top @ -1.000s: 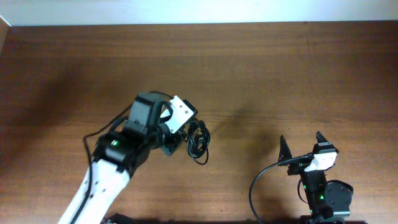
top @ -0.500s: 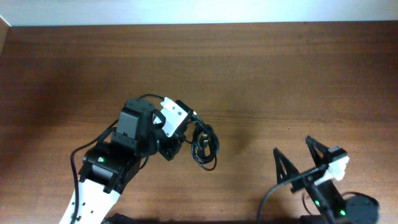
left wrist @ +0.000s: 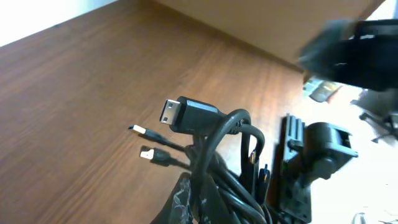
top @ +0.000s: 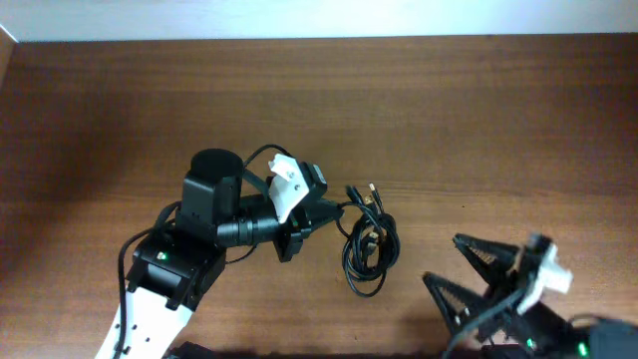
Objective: Untangle cables
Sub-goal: 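Carry the lifted bundle toward the right gripper, right gripper reaching in, then grasp the bundle with the right gripper and open the left gripper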
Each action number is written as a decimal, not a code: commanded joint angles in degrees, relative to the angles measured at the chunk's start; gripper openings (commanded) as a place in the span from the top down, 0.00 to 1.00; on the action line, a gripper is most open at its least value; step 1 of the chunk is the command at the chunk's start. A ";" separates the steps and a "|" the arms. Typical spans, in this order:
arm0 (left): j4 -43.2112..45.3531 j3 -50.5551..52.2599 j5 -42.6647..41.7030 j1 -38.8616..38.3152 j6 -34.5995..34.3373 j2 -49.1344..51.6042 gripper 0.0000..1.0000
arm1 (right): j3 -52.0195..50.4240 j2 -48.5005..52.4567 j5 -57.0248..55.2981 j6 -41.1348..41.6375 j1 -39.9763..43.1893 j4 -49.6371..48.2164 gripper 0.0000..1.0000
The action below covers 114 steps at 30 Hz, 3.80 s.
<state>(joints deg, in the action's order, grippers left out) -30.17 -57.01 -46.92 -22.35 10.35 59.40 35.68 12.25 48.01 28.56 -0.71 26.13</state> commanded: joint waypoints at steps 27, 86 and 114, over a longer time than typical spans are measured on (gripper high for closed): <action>10.80 -1.31 -4.09 -9.53 -12.09 5.31 1.00 | 0.52 16.57 17.33 -16.33 0.35 0.20 0.80; 27.78 -1.33 9.84 -14.19 -31.80 1.01 1.00 | 0.55 16.57 19.32 -17.68 0.35 0.48 0.01; 42.62 -1.33 12.68 -15.78 -38.18 8.02 1.00 | 0.52 16.57 26.16 -20.20 0.35 -3.65 0.53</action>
<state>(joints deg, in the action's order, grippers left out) 11.64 -57.06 -34.72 -41.12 -27.14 67.79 35.68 28.95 72.53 8.82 -0.71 22.52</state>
